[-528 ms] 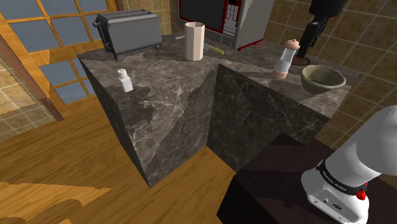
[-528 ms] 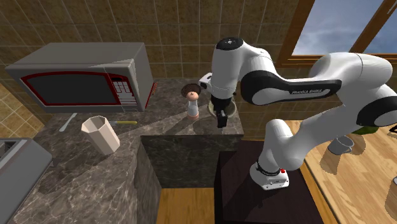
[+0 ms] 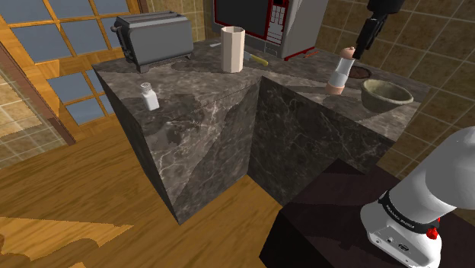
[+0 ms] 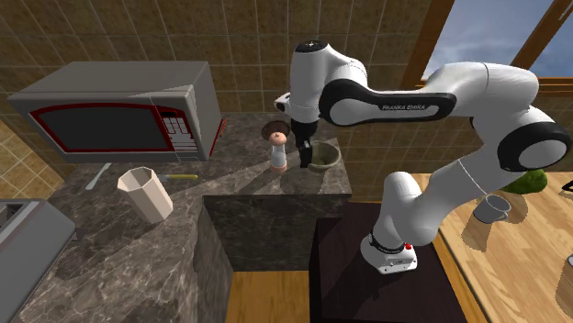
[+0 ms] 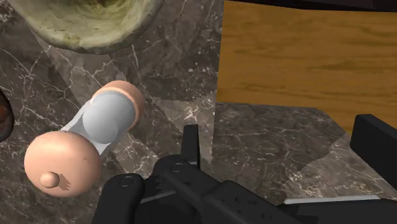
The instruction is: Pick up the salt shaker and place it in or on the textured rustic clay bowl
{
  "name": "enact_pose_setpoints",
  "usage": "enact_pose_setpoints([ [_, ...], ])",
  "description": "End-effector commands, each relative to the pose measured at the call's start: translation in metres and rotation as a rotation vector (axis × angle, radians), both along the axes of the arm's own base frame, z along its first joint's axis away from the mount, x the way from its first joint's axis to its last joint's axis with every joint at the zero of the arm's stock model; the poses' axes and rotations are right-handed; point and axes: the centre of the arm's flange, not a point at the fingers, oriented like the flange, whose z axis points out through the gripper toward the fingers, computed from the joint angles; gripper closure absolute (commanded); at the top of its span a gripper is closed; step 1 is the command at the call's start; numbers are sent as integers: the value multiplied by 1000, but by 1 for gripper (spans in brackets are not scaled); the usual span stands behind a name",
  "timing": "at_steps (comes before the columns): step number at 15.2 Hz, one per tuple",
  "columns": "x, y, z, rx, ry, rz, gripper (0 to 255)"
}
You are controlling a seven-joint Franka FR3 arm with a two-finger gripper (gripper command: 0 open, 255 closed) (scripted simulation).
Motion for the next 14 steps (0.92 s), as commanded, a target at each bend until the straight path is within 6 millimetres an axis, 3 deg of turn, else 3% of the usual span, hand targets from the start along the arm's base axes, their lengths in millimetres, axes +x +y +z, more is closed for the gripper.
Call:
enact_pose_setpoints([
  [1,12,-31,-1,26,-6,8,0],
  [14,99,-201,-26,200,-39,53,0],
])
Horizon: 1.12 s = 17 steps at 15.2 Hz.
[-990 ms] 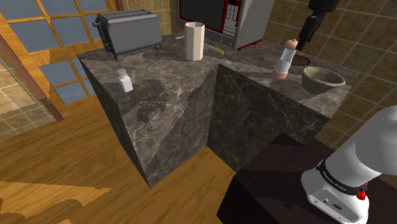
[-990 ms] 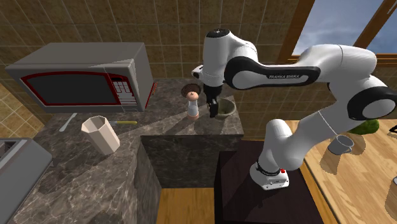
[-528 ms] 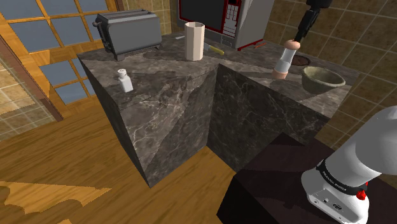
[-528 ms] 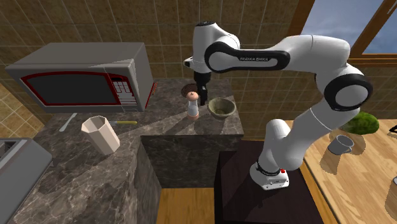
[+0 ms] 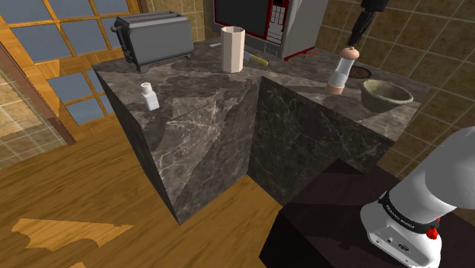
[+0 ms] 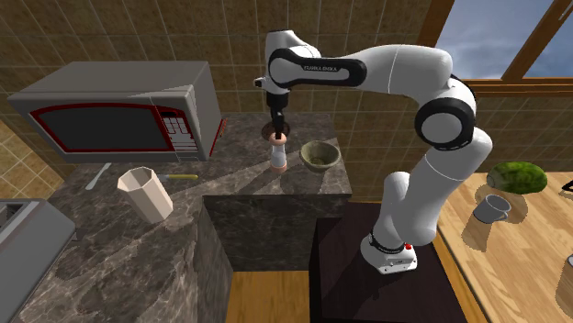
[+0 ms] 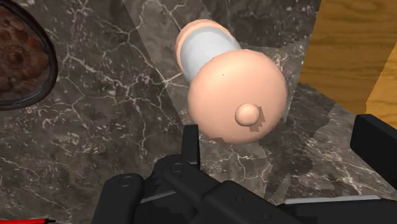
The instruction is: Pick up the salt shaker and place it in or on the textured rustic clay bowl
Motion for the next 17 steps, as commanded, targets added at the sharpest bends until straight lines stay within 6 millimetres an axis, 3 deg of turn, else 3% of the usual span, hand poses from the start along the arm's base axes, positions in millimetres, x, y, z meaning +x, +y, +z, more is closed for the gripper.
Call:
enact_pose_setpoints([
  [1,10,-16,-1,12,-5,6,0],
  [8,13,-10,-41,12,-5,6,0],
  [16,13,-10,-41,12,-5,6,0],
  [17,13,-10,-41,12,-5,6,255],
])
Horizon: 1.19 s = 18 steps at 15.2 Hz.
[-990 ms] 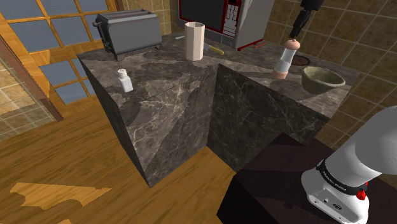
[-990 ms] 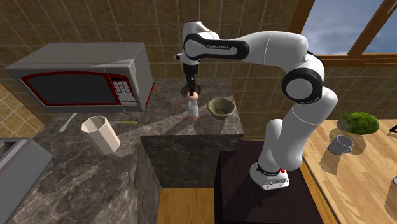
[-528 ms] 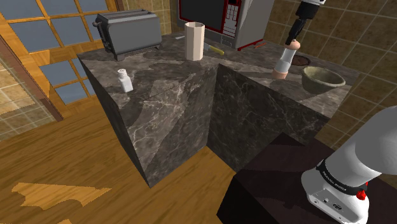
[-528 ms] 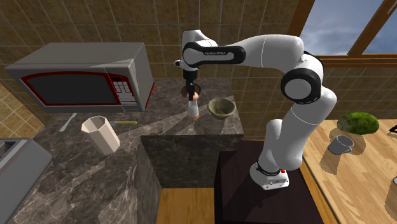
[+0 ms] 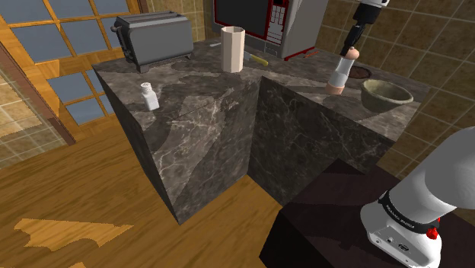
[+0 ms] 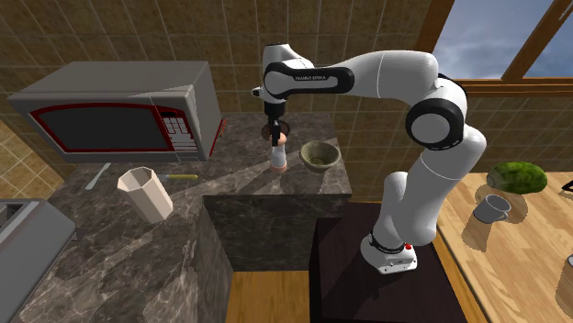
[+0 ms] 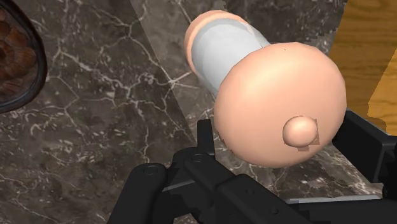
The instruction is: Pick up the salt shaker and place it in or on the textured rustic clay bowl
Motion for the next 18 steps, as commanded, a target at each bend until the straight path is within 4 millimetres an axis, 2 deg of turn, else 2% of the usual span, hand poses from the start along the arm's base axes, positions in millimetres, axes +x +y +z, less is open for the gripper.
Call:
enact_pose_setpoints([
  [1,0,0,-1,0,1,0,255],
  [9,0,0,-1,0,1,0,255],
  [18,0,0,47,0,1,0,255],
])
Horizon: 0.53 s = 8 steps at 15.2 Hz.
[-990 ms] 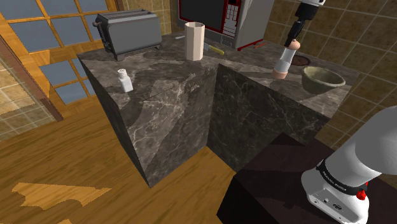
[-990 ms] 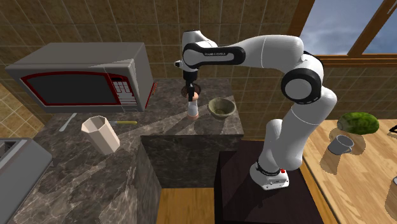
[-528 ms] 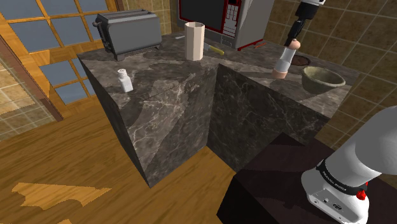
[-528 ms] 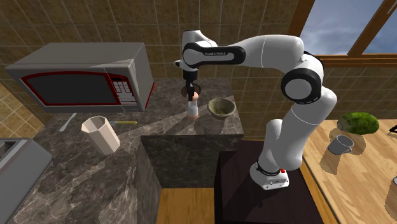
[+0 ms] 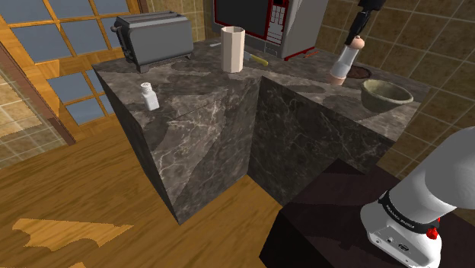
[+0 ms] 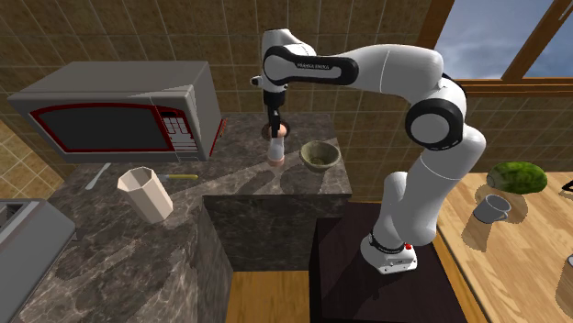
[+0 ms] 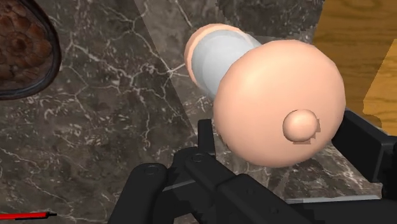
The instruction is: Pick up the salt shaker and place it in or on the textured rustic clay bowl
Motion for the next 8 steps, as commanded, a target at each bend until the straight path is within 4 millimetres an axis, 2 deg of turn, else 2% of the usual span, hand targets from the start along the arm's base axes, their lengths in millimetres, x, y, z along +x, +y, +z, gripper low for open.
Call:
enact_pose_setpoints([
  [1,0,0,11,0,0,0,255],
  [8,0,0,48,0,0,0,255],
])
